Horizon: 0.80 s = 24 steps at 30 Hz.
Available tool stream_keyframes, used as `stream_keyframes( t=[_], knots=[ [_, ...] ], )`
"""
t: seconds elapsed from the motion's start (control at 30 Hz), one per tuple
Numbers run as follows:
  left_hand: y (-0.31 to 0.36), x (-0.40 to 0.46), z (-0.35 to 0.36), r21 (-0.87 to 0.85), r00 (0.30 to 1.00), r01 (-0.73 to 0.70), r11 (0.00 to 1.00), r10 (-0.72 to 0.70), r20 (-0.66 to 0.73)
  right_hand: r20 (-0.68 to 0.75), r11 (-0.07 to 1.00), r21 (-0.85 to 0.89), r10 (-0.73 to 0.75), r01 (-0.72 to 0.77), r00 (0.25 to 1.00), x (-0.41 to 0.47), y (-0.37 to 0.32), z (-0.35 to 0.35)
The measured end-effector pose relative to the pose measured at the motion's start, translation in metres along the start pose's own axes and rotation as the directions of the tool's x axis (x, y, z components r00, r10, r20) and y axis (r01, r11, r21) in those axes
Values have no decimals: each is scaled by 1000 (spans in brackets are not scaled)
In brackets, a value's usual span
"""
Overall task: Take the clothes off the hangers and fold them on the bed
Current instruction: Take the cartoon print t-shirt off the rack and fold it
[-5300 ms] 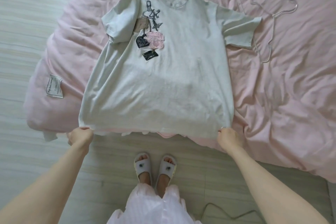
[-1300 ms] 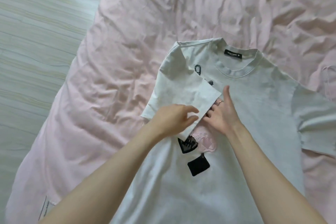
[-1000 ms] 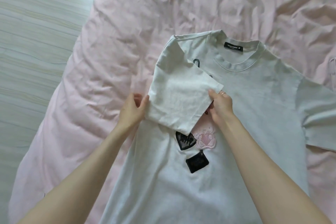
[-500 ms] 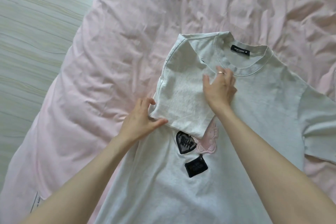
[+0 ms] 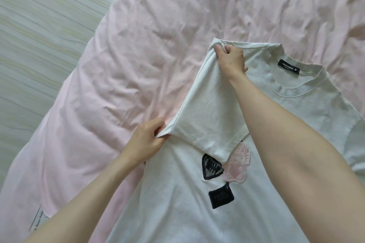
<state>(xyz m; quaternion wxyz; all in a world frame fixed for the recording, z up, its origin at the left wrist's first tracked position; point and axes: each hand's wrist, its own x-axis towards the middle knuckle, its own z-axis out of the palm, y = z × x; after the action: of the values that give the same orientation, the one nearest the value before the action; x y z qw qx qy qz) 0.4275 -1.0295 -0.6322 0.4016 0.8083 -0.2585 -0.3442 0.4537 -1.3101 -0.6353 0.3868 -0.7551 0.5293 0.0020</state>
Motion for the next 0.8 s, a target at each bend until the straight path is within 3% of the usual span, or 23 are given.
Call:
stream_keyframes(
  t=[0.23,0.33,0.4,0.5,0.7,0.8],
  knots=[
    [-4,-3,5,-117,974,225,967,-227,-3,-34,998,47,-30,32,999,-7,-2,-1],
    [-9,-7,4,-198,944,321,926,-330,-17,-118,987,-115,-127,113,985,-26,0,-1],
    [-10,-10,1,-231,942,326,917,-334,3,-183,956,-205,-250,212,951,-49,7,2],
    [-7,-12,-2,-237,949,313,920,-315,31,-164,904,-257,-388,341,907,-96,33,15],
    [5,-21,0,-168,935,342,925,-353,-38,-31,834,-357,-460,420,888,-192,101,54],
    [2,-36,-5,-191,932,359,914,-360,28,-22,811,-405,-470,422,883,-227,118,65]
  ],
)
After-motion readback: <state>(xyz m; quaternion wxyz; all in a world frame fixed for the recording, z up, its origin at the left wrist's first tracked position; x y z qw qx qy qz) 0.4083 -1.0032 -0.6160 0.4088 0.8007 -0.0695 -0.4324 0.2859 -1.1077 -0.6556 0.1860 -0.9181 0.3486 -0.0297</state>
